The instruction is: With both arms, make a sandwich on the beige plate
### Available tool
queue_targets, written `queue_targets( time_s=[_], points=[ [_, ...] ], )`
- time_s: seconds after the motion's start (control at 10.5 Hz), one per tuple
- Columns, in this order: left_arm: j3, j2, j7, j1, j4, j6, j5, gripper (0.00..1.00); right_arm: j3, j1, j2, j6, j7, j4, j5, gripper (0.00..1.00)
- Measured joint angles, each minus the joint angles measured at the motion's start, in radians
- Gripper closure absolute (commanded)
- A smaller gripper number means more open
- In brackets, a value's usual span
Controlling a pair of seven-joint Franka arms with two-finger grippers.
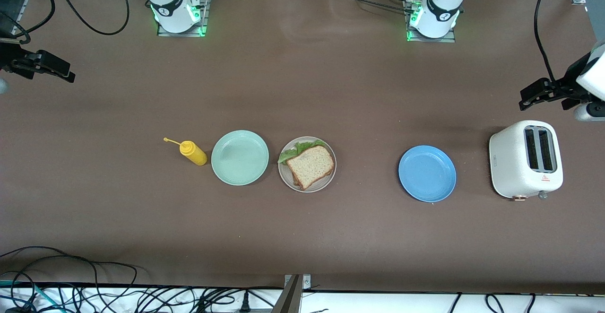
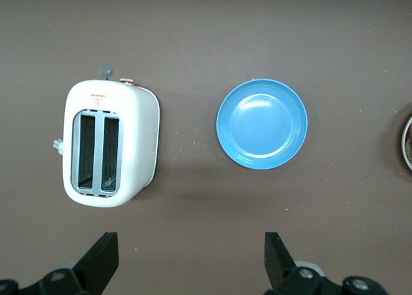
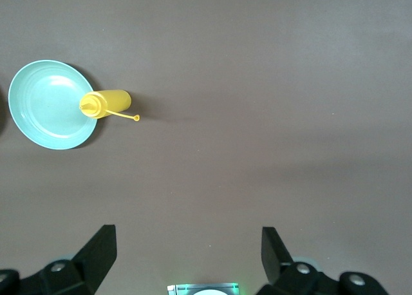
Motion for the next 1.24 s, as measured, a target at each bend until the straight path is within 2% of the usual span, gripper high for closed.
queue_targets(
  time_s=[0.57, 0.95, 1.24],
  points=[
    [-0.009, 0.0, -0.004, 0.007, 0.094, -0.095, -0.05, 0.0, 0.001, 0.001, 0.001, 0.016, 0.0, 0.0, -0.01, 0.0],
    [-0.047, 0.001, -0.006, 0.009, 0.106, -0.109, -0.051, 0.0, 0.001, 0.001, 0.001, 0.017, 0.0, 0.0, -0.01, 0.0],
    [-0.048, 0.005, -0.006, 0.013, 0.106, -0.135, -0.051, 0.0, 0.002, 0.001, 0.001, 0.021, 0.0, 0.0, -0.01, 0.0]
  ],
)
